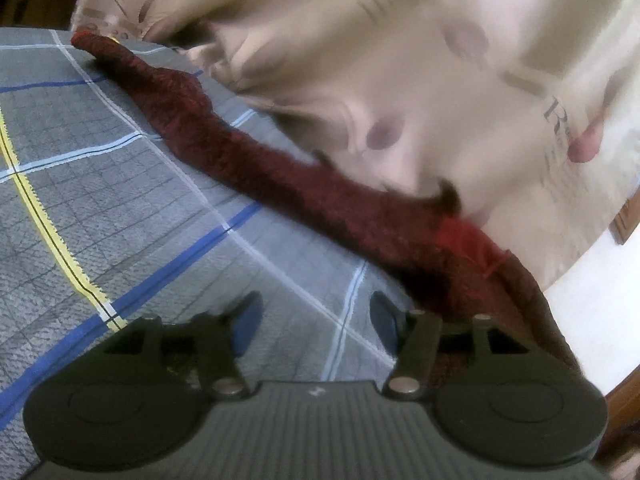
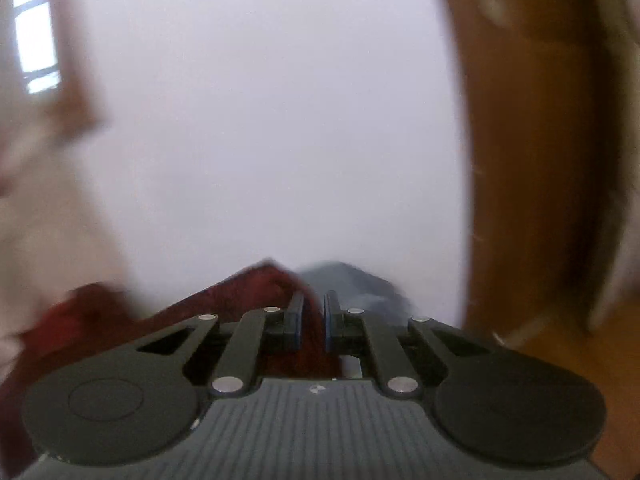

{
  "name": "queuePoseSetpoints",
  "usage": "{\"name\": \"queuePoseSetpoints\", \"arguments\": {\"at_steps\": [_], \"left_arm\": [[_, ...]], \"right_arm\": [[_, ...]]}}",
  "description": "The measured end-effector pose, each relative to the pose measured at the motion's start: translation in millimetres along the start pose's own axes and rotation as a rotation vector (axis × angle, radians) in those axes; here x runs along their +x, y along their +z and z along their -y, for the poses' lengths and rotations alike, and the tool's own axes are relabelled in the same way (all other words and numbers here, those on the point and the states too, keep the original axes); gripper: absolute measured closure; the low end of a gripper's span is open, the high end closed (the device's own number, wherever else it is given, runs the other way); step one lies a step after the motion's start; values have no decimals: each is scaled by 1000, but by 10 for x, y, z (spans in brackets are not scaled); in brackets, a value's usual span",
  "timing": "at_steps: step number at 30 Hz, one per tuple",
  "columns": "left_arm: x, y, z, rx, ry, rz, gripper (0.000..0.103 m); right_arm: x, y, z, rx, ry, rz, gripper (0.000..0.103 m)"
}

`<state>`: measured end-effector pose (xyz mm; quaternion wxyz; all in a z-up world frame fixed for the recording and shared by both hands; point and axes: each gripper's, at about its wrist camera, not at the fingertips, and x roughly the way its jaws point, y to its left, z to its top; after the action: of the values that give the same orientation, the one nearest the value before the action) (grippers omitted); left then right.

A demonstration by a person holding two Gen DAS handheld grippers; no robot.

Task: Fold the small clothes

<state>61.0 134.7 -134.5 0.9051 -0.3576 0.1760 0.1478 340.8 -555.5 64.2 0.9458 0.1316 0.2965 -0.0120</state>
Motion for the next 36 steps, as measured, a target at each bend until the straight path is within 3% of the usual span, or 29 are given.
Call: {"name": "queuePoseSetpoints", "arguments": {"at_steps": [1,3,5,7,8,10,13,15,17,20,21,23,25,27,28,29,30,33,36], "left_arm": [[-2,-2,8,4,1,-3,44],[13,11,61,38,-5,-30,41],[32,31,168,102,-57,-107,41],[-1,15,300,171,-123,-158,41],[-33,3,369,194,-151,-178,41],[-72,-19,487,222,-209,-237,41],[-100,-102,592,271,-232,-333,41],[-138,-146,599,284,-257,-372,41],[-160,-178,579,266,-278,-407,41],[-121,-260,613,271,-308,-475,39],[-86,-305,646,285,-308,-500,39],[-48,-389,716,310,-324,-516,39],[-5,-440,807,343,-327,-503,39],[44,-462,852,347,-314,-488,40],[49,-468,858,338,-306,-487,44],[71,-469,881,343,-295,-490,71],[109,-465,890,344,-280,-508,85],[82,-388,836,284,-258,-490,88],[-95,-252,814,257,-272,-434,88]], "right_arm": [[143,0,226,58,-26,-27,88],[304,-87,587,172,-80,-28,48],[278,-273,719,246,-35,-16,42],[136,-559,584,247,184,-50,41],[65,-737,414,211,313,-118,39],[-144,-1173,-3,91,487,-237,37],[-457,-1852,-564,-64,611,-391,37],[-691,-2165,-832,-107,698,-430,37],[-907,-2359,-1139,-258,689,-398,32],[-1223,-2631,-1504,-517,638,-285,7],[-1240,-2684,-1613,-582,639,-271,7],[-1208,-2768,-1795,-677,606,-267,11],[-1065,-2790,-1918,-686,558,-271,26],[-912,-2764,-1950,-619,537,-260,48],[-866,-2718,-1947,-579,537,-257,55],[-817,-2670,-1953,-532,544,-256,62],[-772,-2624,-1940,-490,553,-252,69],[-681,-2580,-1939,-415,537,-228,82],[-943,-2467,-1971,-433,545,-110,84]]}}
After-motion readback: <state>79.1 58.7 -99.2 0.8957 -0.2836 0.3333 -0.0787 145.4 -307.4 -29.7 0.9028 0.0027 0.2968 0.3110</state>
